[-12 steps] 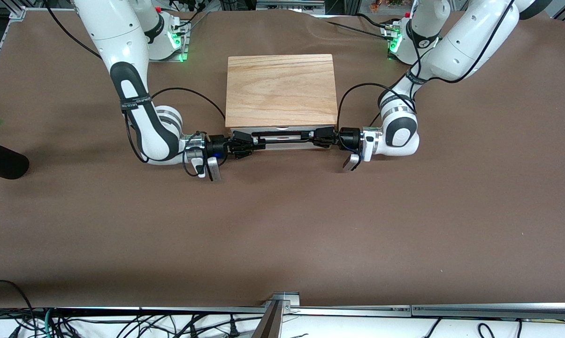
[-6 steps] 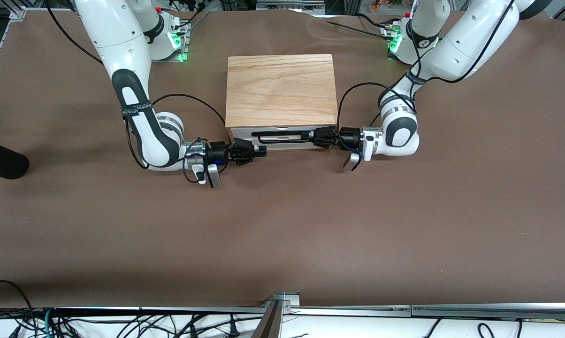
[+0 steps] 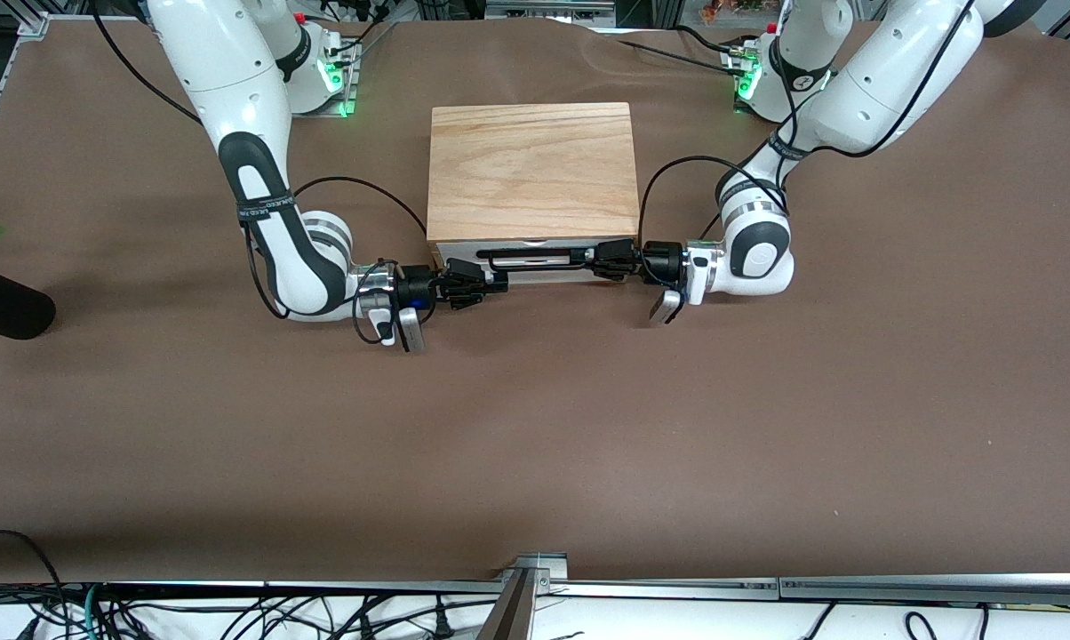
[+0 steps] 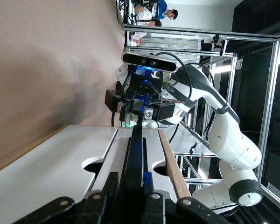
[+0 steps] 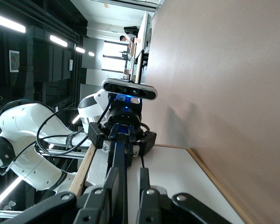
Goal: Pull top drawer with both arms simultaneously
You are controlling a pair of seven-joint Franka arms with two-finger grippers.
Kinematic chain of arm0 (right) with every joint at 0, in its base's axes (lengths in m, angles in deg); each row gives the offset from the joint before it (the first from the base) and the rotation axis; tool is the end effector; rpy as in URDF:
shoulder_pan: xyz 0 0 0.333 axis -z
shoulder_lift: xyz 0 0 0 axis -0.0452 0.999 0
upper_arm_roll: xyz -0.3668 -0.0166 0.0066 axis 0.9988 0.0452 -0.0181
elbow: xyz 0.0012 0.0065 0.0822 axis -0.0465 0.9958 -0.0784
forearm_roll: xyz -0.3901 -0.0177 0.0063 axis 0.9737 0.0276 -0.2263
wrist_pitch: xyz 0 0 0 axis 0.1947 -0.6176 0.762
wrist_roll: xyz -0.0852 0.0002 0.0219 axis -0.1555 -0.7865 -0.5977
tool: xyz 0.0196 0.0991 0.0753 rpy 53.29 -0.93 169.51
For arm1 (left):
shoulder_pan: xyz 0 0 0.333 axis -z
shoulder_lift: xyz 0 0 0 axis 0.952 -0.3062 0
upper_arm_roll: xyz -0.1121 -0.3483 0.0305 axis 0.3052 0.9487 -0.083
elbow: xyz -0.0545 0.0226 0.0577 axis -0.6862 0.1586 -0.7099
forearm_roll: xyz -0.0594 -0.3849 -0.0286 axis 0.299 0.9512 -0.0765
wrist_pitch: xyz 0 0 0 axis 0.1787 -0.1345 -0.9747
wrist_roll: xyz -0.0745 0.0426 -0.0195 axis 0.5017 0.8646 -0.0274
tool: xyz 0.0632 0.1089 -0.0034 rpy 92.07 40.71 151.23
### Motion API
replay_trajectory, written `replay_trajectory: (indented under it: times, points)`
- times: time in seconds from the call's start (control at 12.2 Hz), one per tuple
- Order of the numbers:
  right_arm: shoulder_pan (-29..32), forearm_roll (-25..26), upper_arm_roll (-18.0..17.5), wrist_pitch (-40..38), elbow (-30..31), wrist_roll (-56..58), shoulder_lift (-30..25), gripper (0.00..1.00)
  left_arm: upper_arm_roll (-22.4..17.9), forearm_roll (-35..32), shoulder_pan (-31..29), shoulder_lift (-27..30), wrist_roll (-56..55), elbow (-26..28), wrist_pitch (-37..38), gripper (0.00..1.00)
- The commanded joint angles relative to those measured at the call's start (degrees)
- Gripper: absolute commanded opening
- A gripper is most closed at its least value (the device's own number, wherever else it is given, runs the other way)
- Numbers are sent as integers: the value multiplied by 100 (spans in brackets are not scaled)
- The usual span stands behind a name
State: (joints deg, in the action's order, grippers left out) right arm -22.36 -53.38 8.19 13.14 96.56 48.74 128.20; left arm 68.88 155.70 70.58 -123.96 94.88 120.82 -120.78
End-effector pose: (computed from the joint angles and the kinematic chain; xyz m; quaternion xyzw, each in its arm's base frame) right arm 0.5591 0.3347 0.1990 -0.7373 -0.1006 -0.0022 0.6681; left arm 0.5085 -0.2957 0.1842 0.7003 0.0053 -0.0330 0.7130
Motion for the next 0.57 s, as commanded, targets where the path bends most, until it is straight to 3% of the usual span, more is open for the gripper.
replay_trajectory:
  times: [0.0, 0.49]
  points:
    - [-9, -74, -35, 11, 280, -47, -311, 25, 63, -111, 27, 58, 105, 250, 218, 0]
    - [-18, -74, -44, -7, 438, -30, -391, 25, 63, -111, 27, 58, 96, 250, 218, 0]
